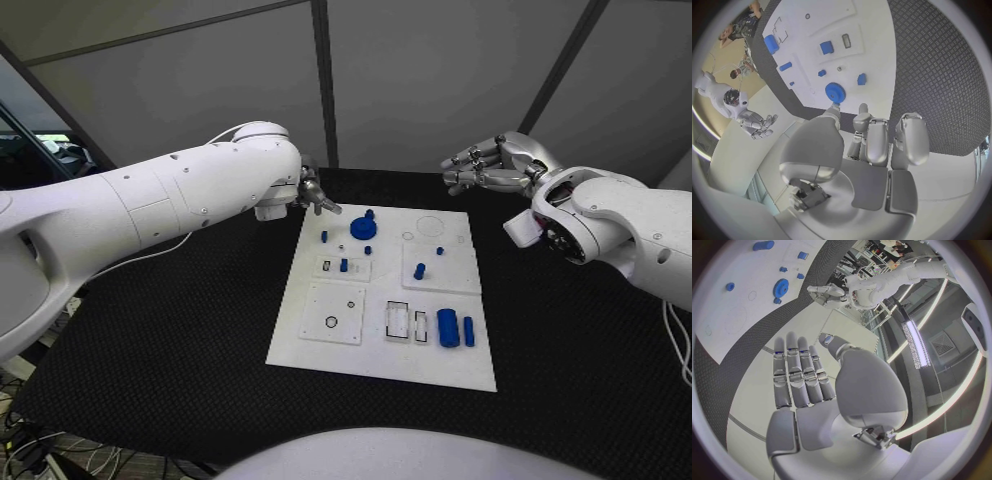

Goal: Assemble the parts on the task board

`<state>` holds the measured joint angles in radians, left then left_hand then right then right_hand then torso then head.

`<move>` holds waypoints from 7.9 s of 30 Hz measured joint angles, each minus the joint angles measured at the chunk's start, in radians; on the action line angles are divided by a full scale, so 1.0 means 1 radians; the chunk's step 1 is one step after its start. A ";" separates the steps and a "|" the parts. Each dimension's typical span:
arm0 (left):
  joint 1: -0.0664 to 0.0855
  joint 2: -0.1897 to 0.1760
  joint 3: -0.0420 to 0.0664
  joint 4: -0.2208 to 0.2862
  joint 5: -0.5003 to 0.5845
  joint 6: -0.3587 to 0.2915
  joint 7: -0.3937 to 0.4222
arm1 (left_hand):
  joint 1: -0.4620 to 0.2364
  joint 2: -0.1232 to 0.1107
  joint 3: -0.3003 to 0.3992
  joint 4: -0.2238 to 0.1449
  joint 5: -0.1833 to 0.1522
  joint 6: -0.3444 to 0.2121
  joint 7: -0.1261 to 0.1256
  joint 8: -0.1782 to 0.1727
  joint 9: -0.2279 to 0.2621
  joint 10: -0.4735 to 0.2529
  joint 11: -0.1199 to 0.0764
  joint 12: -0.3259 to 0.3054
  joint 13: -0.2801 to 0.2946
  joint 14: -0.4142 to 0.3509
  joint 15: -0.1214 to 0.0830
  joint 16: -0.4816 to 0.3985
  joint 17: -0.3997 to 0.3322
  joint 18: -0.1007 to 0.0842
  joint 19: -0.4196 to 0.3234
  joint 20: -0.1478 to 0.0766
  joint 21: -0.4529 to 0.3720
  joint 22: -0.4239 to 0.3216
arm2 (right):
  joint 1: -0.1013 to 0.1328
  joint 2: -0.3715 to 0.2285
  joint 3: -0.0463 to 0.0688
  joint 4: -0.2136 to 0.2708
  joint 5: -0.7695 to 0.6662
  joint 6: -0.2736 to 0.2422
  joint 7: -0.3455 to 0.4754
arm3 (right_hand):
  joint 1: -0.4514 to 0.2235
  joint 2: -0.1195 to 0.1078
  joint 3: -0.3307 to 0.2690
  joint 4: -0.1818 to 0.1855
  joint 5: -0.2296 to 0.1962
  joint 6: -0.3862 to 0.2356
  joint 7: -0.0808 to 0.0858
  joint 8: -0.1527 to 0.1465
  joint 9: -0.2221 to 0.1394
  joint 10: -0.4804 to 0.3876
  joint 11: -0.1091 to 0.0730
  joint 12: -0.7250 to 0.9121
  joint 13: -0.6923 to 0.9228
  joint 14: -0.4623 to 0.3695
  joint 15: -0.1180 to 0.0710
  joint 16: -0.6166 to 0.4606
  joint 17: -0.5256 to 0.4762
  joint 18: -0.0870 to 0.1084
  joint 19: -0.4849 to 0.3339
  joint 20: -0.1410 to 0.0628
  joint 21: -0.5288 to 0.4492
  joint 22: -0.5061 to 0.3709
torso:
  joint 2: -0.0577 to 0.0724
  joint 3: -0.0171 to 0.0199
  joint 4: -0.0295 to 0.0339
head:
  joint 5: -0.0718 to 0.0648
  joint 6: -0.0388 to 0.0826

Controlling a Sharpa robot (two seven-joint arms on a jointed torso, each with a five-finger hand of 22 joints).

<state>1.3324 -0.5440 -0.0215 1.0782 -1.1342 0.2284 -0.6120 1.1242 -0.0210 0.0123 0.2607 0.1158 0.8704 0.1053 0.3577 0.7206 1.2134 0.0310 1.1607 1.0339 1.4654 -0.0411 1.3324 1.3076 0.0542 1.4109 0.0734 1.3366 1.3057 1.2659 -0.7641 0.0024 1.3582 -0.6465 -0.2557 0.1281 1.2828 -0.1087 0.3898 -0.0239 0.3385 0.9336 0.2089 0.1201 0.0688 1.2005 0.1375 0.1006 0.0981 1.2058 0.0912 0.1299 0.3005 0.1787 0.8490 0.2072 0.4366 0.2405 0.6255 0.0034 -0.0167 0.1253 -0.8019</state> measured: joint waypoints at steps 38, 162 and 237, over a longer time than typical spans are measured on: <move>-0.050 0.065 -0.011 -0.105 -0.018 0.067 0.022 | 0.029 0.029 -0.019 0.008 0.000 0.029 -0.007 0.008 -0.010 0.004 -0.004 0.013 0.009 0.000 0.000 0.000 0.000 0.000 0.007 -0.007 0.010 0.002 | 0.000 0.007 0.000 0.006 -0.002 0.005 -0.001 | 0.000 0.000 0.000 0.000 0.001 0.000 0.000 0.000 0.000 0.000 0.000 0.004 -0.002 0.000 0.000 0.000 0.000 0.000 0.004 -0.004 -0.004 -0.001 | -0.002 -0.0002 0.0019 | -0.001 -0.009; -0.098 -0.123 -0.058 0.153 -0.255 -0.376 0.408 | 0.172 -0.138 0.222 -0.226 -0.002 -0.010 0.029 -0.100 -0.225 -0.286 0.039 -0.363 -0.448 -0.187 0.044 -0.319 -0.245 0.141 -0.301 0.037 -0.699 -0.537 | 0.000 0.000 0.000 0.006 -0.014 0.007 0.001 | 0.000 0.000 0.000 0.000 0.012 0.000 0.000 0.004 0.000 0.000 0.000 0.008 -0.005 0.000 0.000 0.000 -0.002 0.000 0.007 0.000 -0.008 -0.003 | -0.002 -0.0013 0.0026 | 0.004 -0.006; -0.145 -0.069 -0.068 0.077 -0.370 -0.363 0.429 | 0.279 -0.028 0.038 -0.168 -0.004 0.104 -0.007 -0.050 -0.361 -0.259 0.001 -0.171 -0.414 0.000 0.014 0.097 0.000 0.139 -0.083 0.005 -0.278 -0.130 | -0.001 0.003 0.000 0.005 -0.020 0.007 0.002 | 0.000 0.000 0.003 -0.003 0.017 0.000 0.000 0.004 0.000 0.000 0.000 0.012 -0.006 0.000 0.000 0.000 -0.003 0.000 0.007 0.000 -0.008 -0.003 | -0.001 -0.0001 0.0017 | -0.002 -0.013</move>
<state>1.1876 -0.6130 -0.0893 1.1551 -1.5045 -0.1344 -0.1828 1.4034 -0.0493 0.0506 0.0925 0.1120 0.9740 0.0981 0.3075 0.3594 0.9548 0.0323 0.9898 0.6204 1.4654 -0.0267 1.4290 1.3077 0.1929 1.3275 0.0788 1.0582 1.1756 1.2651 -0.7609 0.0023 1.3629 -0.6665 -0.2484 0.1302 1.2828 -0.1087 0.3924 -0.0265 0.3555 0.9336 0.2089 0.1239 0.0687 1.2005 0.1375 0.1122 0.0924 1.2058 0.0912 0.1299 0.2978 0.1788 0.8561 0.2070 0.4288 0.2372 0.6240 0.0033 -0.0150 0.1230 -0.8151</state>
